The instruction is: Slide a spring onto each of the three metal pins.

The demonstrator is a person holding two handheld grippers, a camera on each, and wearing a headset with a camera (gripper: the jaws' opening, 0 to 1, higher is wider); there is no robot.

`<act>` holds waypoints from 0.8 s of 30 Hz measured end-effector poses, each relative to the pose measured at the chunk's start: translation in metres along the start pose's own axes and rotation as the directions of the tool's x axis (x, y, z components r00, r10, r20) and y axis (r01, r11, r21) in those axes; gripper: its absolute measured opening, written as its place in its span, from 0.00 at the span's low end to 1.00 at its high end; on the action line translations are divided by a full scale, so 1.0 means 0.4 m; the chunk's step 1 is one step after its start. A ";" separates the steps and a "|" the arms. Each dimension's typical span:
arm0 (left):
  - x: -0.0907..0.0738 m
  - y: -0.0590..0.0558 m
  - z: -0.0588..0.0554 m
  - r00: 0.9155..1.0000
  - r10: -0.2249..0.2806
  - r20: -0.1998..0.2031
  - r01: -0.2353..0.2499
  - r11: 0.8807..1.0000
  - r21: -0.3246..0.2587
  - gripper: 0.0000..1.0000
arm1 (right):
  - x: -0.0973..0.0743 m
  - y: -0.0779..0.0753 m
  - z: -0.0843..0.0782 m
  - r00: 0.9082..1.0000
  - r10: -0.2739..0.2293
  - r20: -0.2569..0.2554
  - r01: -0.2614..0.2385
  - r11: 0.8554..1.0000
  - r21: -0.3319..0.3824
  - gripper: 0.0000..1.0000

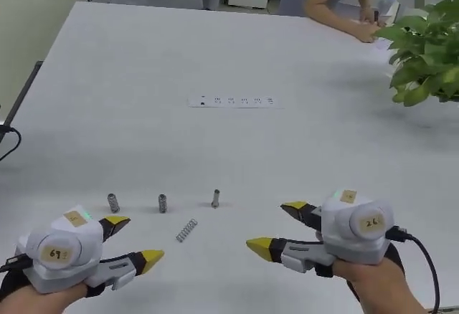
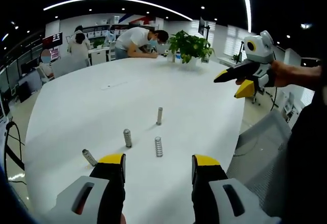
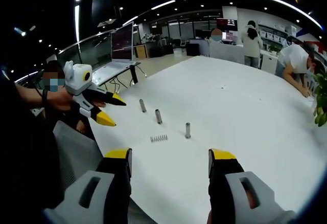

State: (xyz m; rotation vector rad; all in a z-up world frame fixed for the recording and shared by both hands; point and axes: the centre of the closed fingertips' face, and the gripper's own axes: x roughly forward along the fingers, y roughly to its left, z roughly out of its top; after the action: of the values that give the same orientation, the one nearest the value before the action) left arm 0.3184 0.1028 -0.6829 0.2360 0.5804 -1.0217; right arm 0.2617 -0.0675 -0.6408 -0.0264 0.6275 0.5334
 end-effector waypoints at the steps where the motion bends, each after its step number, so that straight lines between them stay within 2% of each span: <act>1: 0.009 -0.002 0.003 1.000 -0.006 -0.002 0.006 1.000 0.002 0.47 | -0.002 0.000 0.002 1.000 -0.001 0.001 0.001 1.000 0.001 0.59; 8: 0.056 -0.014 0.013 0.999 -0.041 -0.012 0.042 0.999 0.019 0.46 | -0.010 -0.004 0.002 1.000 -0.006 0.001 0.006 1.000 0.007 0.59; 12: 0.081 -0.017 0.005 0.998 -0.055 -0.023 0.056 0.998 0.017 0.46 | -0.012 -0.005 -0.004 1.000 -0.007 -0.006 0.008 1.000 0.012 0.59; 24: 0.132 -0.020 -0.050 0.994 -0.075 -0.074 0.074 0.997 -0.009 0.43 | -0.010 -0.002 -0.006 1.000 -0.001 -0.016 0.001 1.000 0.013 0.59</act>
State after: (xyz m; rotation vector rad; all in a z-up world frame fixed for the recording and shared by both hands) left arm 0.3251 0.0687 -0.7283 0.2489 0.6643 -1.0862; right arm 0.2581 -0.0705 -0.6404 -0.0186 0.6468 0.5282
